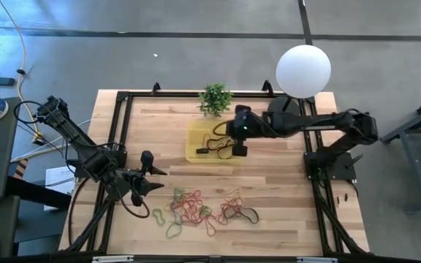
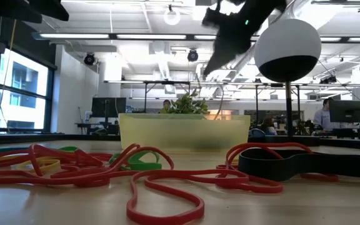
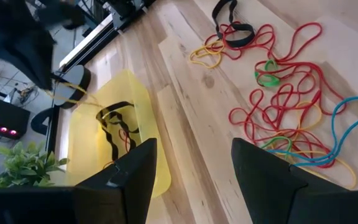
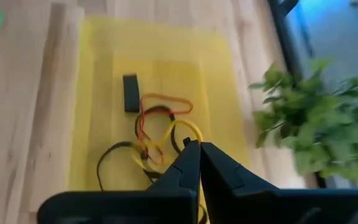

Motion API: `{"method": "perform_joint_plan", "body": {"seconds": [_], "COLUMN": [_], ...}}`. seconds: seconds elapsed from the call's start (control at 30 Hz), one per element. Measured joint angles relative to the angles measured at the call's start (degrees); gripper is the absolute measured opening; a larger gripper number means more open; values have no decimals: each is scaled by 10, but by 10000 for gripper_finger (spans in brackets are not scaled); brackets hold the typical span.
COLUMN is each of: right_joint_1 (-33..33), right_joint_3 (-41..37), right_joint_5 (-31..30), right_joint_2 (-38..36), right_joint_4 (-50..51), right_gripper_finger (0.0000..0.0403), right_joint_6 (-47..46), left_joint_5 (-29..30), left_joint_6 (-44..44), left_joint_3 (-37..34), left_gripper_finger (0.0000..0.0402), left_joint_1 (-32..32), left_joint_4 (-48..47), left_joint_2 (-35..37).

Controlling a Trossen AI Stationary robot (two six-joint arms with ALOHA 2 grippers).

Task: Pick and place rubber bands into bin
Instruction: Put the yellow rubber band into the yellow bin, then put the green rubber band into the yellow bin

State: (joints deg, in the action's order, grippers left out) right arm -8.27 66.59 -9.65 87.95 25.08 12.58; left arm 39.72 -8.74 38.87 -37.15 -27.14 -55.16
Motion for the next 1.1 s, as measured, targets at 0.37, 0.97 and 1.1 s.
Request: {"method": "perform_joint_plan", "body": {"seconds": [0.37, 0.97, 1.1], "right_joint_1": [-63, -70, -37], "right_joint_3": [0, 0, 0], "right_joint_5": [70, 181, 187], "right_joint_2": [103, 111, 97], "right_joint_4": [-17, -23, -35], "right_gripper_finger": [0, 166, 199], "right_joint_6": [-10, -51, -40], "left_joint_5": [0, -18, -89], "left_joint_6": [0, 0, 4], "left_joint_3": [0, 0, 1], "left_gripper_finger": [198, 198, 198], "left_joint_1": [0, 0, 0], "left_joint_4": [0, -2, -14], "left_joint_2": [0, -2, -20]}}
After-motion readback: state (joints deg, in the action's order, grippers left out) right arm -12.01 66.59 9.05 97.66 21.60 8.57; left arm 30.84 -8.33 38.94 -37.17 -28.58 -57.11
